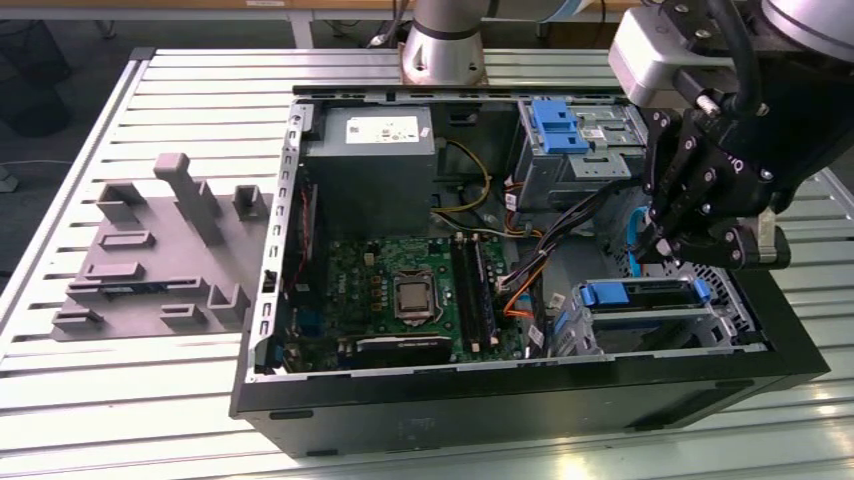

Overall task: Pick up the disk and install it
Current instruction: 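Insert the disk into the insertion slot, then insert the first disk wire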

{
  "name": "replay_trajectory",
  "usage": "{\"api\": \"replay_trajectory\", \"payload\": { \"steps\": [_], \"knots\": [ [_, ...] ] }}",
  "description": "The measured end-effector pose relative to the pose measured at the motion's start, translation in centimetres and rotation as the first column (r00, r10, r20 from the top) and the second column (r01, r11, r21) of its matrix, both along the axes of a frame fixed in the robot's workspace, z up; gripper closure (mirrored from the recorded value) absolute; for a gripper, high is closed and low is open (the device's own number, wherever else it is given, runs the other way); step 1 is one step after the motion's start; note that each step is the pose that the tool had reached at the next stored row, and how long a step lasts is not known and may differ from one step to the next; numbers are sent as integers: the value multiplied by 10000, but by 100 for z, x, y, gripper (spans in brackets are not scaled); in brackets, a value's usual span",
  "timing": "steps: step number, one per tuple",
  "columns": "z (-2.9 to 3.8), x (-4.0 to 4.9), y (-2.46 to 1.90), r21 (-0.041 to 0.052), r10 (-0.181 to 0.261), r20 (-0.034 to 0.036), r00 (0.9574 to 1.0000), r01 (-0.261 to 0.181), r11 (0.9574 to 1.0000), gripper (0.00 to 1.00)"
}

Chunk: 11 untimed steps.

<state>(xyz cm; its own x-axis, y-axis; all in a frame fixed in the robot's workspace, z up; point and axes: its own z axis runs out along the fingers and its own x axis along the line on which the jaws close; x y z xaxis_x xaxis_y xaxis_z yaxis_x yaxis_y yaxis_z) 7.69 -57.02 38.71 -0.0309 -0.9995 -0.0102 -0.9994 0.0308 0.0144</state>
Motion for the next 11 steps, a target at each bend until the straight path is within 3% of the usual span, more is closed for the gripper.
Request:
{"api": "replay_trajectory", "payload": {
  "steps": [3, 11],
  "knots": [
    [-42, 0, 0, 0, 1, 0, 10000, -1, 10000, 89],
    [-45, 0, 0, 1, 0, 0, 10000, 0, 10000, 89]
  ]
}}
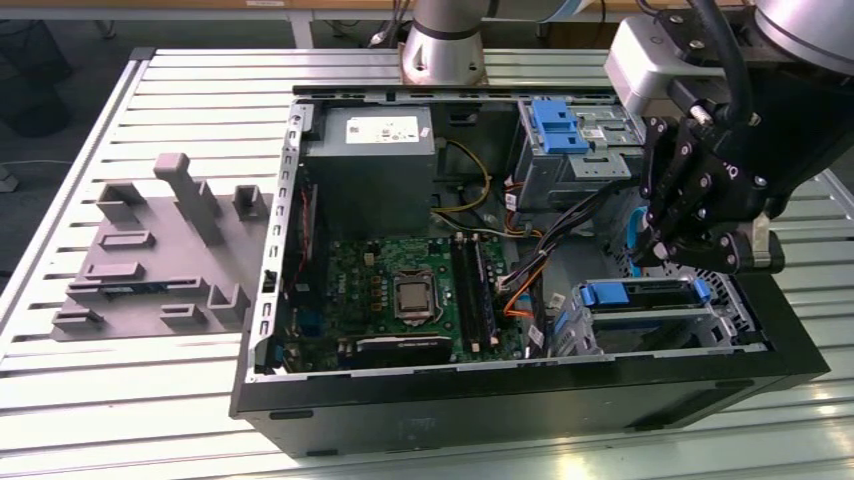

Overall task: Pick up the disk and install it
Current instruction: 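Insert the first disk wire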

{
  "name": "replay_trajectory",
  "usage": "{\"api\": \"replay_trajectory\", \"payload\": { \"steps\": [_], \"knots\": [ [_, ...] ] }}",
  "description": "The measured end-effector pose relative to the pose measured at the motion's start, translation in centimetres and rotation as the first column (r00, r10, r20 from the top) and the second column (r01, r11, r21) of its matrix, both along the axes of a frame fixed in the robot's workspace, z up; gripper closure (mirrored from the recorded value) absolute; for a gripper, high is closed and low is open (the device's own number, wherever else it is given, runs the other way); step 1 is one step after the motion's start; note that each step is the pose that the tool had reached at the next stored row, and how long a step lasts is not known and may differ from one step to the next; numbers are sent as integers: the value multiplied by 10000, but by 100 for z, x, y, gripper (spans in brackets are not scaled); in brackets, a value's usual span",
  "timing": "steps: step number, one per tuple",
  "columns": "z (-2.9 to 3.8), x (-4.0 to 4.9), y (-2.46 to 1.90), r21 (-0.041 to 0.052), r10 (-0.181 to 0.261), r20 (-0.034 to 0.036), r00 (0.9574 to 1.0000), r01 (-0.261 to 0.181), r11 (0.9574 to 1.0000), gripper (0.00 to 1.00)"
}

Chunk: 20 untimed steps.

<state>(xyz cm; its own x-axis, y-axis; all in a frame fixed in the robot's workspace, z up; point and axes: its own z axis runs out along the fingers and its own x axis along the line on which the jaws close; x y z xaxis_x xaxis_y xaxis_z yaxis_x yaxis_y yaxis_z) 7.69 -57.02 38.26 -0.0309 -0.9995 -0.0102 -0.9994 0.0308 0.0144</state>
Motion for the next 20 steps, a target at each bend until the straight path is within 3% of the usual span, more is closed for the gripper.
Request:
{"api": "replay_trajectory", "payload": {
  "steps": [4, 9, 17, 20],
  "knots": [
    [-5, 25, 5, 4, 1, 1, 10000, -1, 10000, 89],
    [-20, 162, 38, -1, 0, -3, 10000, 0, 10000, 89],
    [-72, 361, 160, 0, 0, -8, 10000, 0, 10000, 89],
    [-80, 383, 175, 1, 0, -8, 10000, 0, 10000, 89]
  ]
}}
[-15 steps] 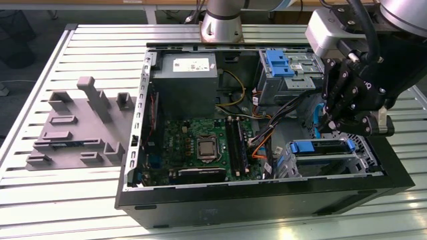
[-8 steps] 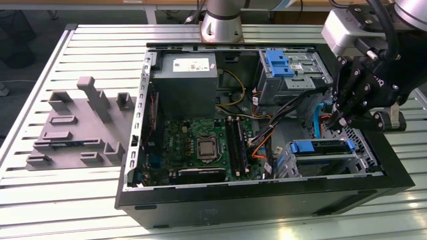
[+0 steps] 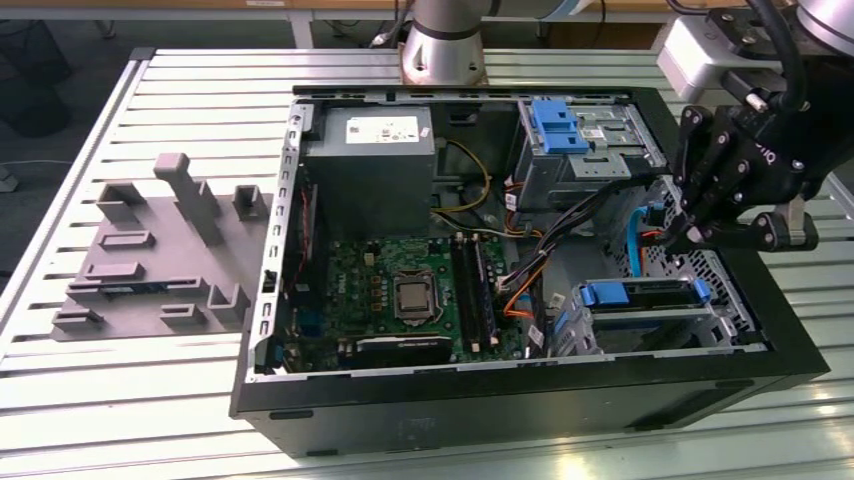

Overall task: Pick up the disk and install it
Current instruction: 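Insert the first disk wire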

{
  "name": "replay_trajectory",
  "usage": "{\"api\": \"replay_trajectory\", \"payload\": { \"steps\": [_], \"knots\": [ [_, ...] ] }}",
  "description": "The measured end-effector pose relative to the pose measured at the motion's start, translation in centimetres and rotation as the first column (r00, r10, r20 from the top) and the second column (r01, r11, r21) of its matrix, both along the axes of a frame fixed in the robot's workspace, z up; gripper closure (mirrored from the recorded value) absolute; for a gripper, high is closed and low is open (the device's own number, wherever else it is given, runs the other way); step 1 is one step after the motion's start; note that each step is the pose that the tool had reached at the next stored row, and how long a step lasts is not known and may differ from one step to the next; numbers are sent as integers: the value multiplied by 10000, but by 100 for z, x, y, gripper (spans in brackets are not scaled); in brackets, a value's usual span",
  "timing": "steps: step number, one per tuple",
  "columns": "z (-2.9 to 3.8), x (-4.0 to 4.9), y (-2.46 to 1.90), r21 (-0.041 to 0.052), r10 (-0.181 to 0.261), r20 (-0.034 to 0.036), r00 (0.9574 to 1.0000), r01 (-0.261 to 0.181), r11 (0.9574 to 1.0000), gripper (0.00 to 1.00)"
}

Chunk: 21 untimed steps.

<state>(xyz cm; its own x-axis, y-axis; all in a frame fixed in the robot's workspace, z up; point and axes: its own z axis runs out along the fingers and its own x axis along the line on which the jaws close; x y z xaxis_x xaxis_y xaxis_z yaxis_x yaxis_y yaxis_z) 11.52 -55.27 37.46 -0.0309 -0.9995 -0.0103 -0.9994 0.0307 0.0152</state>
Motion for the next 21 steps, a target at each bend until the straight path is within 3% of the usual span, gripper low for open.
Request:
{"api": "replay_trajectory", "payload": {
  "steps": [13, 14, 21],
  "knots": [
    [-4, 0, 1, -1, 0, 0, 10000, 0, 10000, 89],
    [-5, 0, 0, -1, 0, 0, 10000, 0, 10000, 83],
    [-13, 7, 1, 1, 0, -7, 10000, 0, 10000, 82]
  ]
}}
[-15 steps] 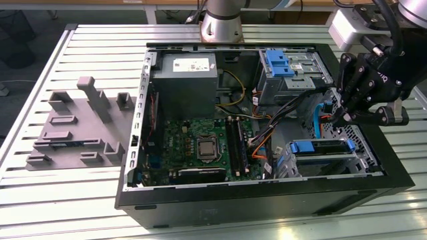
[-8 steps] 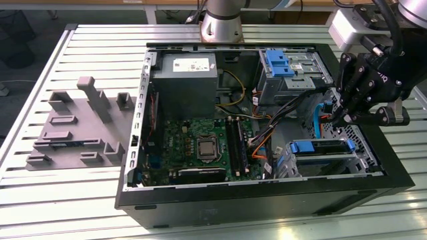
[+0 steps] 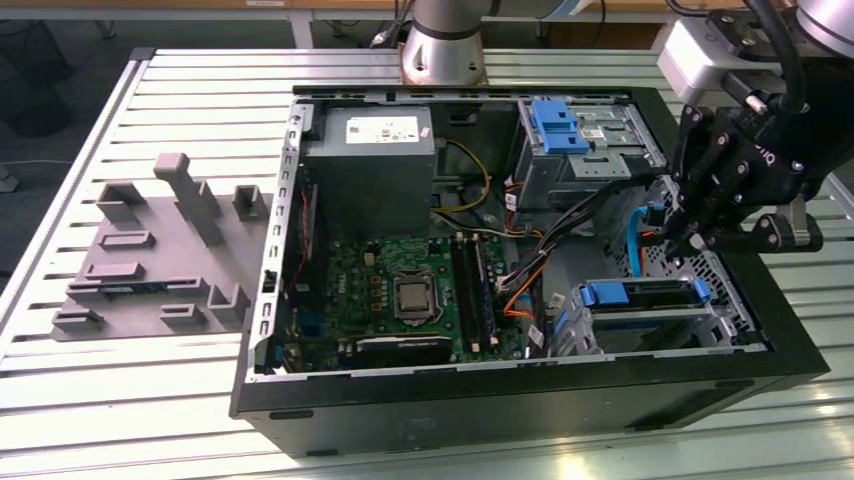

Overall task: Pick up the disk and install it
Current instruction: 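Insert the first disk wire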

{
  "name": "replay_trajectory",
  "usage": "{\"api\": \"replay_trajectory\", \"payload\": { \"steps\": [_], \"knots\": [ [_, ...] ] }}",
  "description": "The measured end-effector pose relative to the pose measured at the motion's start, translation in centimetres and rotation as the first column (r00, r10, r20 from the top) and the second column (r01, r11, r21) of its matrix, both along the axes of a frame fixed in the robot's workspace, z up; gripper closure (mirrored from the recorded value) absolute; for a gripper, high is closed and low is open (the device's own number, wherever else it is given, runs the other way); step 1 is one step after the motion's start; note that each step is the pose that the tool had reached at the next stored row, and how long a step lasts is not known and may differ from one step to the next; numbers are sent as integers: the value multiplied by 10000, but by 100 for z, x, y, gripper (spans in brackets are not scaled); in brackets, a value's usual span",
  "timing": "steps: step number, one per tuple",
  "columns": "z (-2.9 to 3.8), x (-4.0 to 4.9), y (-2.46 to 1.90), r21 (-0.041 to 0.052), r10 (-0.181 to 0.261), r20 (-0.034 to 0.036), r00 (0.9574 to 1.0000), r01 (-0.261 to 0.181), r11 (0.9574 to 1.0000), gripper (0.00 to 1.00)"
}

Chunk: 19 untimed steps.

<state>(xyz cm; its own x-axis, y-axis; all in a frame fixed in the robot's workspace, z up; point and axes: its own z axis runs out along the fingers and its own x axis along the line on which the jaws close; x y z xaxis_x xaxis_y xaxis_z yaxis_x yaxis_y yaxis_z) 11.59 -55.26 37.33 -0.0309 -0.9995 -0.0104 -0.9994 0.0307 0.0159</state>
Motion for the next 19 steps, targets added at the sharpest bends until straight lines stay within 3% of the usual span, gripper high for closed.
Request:
{"api": "replay_trajectory", "payload": {
  "steps": [1, 10, 19],
  "knots": [
    [-6, 5, 0, 0, 1, -3, 10000, -1, 10000, 75],
    [-80, 66, 48, -1, -1, -100, 9999, 1, 10000, 75],
    [-88, 69, 53, -3, 0, -107, 9999, 0, 10000, 75]
  ]
}}
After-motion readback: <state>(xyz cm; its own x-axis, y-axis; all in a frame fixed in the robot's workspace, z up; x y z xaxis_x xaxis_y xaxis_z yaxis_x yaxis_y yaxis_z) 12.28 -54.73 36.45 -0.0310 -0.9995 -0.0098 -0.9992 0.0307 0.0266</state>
